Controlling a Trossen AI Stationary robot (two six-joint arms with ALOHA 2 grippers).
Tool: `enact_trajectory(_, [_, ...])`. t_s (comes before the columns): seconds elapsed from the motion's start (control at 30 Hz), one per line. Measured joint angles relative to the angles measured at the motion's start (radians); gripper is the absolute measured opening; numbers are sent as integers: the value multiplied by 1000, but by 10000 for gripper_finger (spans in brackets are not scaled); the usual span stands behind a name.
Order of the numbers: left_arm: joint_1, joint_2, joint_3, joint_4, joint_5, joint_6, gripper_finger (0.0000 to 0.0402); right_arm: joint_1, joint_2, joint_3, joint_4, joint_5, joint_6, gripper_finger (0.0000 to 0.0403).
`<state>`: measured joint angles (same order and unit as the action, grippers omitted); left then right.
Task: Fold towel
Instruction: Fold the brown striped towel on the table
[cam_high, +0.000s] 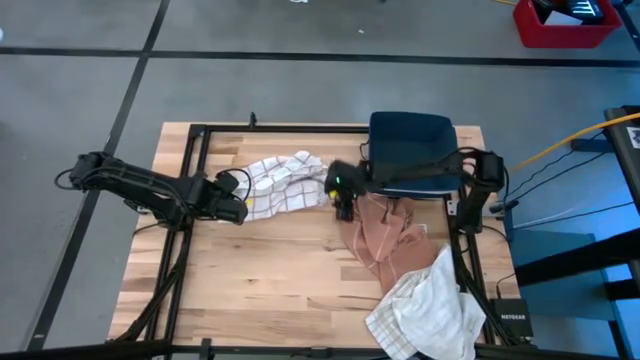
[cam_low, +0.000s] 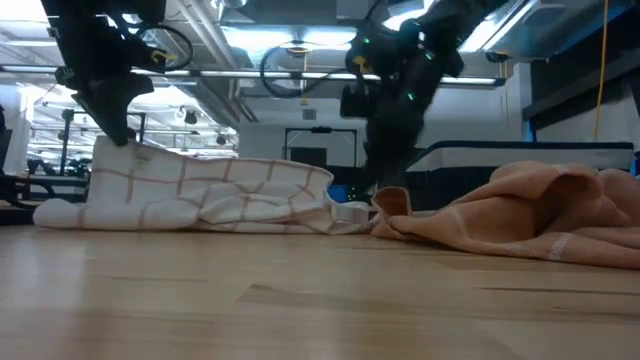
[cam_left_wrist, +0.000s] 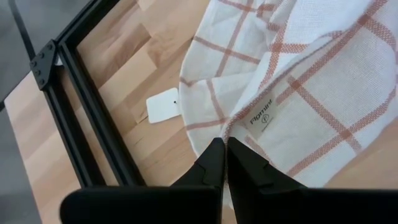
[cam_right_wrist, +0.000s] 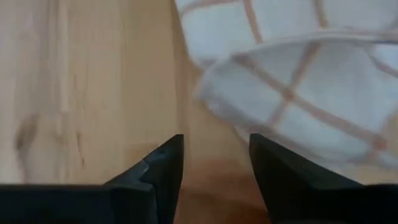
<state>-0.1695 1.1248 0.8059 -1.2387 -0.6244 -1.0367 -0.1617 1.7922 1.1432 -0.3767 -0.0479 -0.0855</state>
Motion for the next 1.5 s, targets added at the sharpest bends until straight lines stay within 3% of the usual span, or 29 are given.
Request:
enact_trajectory(0.13, [-1,0,0,3,0,16,3,72,-2,-75,179,160,17,178])
enact_trajectory(0.5, [-1,0,0,31,0,50,3,158,91,-168,544,411,93,176])
enact_trajectory(0.7, [-1,0,0,31,0,53,3,155,112,-168,530,564,168,176])
enact_trajectory(1.17, [-1,0,0,40,0,59,3,162,107,-167,383,553,123,166])
enact_trajectory(1.33, [-1,0,0,50,0,65,3,162,107,-167,405,554,106,111])
enact_trajectory(1.5, [-1,0,0,49,0,79,4,163,102,-167,400,553,80,29])
